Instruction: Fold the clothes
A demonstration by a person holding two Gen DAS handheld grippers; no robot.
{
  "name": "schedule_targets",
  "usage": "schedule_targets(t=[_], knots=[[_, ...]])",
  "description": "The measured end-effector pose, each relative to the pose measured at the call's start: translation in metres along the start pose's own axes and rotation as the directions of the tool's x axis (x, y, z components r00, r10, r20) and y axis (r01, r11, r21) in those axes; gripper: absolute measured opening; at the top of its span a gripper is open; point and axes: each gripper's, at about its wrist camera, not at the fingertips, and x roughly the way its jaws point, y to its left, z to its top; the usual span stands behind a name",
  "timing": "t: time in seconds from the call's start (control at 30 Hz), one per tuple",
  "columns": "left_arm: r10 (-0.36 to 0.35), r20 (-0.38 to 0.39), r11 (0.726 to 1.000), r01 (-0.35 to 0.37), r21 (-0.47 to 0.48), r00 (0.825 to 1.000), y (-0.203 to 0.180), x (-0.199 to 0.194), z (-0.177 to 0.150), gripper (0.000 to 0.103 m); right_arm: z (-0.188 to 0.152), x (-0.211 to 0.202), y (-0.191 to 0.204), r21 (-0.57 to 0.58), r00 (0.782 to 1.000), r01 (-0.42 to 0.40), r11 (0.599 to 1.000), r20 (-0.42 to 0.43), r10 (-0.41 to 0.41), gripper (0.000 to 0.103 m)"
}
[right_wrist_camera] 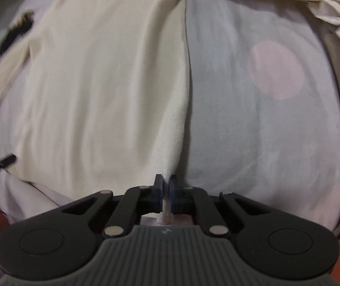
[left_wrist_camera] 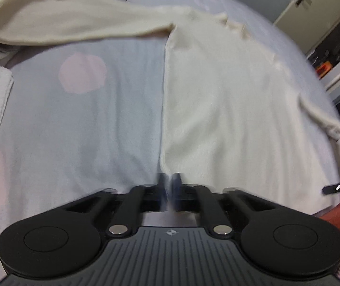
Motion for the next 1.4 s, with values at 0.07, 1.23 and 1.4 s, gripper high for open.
schedule_targets(t=[0.07, 1.23, 1.4], knots=[[-0.025, 0.029, 1.000, 0.025, 0.004, 0.999, -0.003, -0.014, 0.006, 0.002, -0.003, -0.018, 0.001, 0.008, 0.999, -0.024, 1.000, 0.025, 0.024, 0.005], [0.409, 0.253, 0.894, -0.440, 0.079, 0.877, 0.066, -0.093, 0.053, 0.044, -0.012, -0.014, 0.007, -0.033, 0.956, 0.000, 0.999, 0.294, 0.009, 0.051], [0.528, 0.349, 0.757, -0.616, 0.218, 0.774, 0.058, -0.085, 0.057, 0.049, -0.008, -0.009, -0.009, 0.053, 0.957, -0.067, 0.996, 0.286, 0.049, 0.052]])
